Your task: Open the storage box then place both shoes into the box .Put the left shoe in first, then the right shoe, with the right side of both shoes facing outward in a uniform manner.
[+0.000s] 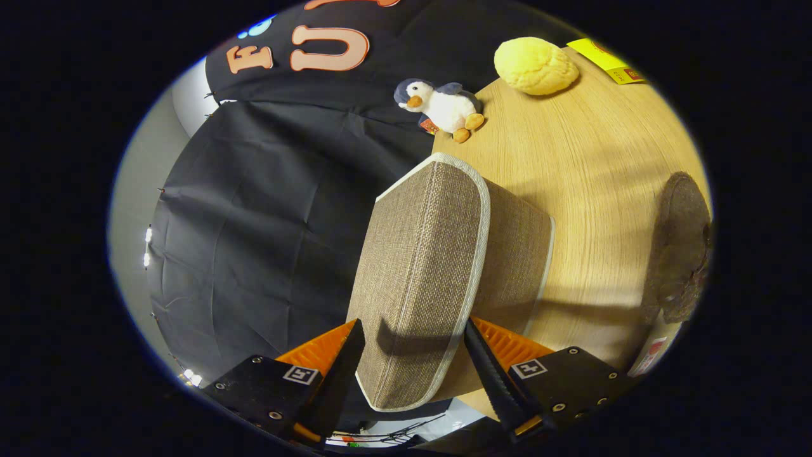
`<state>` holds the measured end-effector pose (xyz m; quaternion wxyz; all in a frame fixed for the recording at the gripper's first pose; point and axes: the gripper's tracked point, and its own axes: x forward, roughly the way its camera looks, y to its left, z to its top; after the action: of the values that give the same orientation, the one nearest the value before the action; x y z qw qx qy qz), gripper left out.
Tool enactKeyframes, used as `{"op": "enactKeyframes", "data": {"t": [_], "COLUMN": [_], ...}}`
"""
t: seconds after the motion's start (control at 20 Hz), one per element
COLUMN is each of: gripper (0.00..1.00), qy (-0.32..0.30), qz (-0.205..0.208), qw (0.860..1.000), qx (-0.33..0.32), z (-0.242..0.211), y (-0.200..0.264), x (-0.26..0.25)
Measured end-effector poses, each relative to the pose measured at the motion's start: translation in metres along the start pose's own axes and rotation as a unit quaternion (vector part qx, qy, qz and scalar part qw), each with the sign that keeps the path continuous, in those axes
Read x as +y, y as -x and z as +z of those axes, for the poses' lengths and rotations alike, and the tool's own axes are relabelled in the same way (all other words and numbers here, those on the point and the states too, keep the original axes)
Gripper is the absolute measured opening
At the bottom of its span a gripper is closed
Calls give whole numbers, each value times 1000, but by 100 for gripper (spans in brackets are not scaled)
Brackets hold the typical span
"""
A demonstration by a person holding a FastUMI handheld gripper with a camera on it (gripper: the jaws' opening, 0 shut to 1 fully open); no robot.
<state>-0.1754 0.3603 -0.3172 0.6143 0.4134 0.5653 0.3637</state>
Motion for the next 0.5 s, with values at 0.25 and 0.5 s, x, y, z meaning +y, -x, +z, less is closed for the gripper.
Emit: {"op": "enactKeyframes", "data": {"t": [0.25, 0.5], "gripper": [74, 52], "qy": [-14, -41], "qz": [36, 90], "qw": [999, 994], "qx": [-20, -49], "z": [1, 18], "y": [26, 41], "x": [24, 61]}}
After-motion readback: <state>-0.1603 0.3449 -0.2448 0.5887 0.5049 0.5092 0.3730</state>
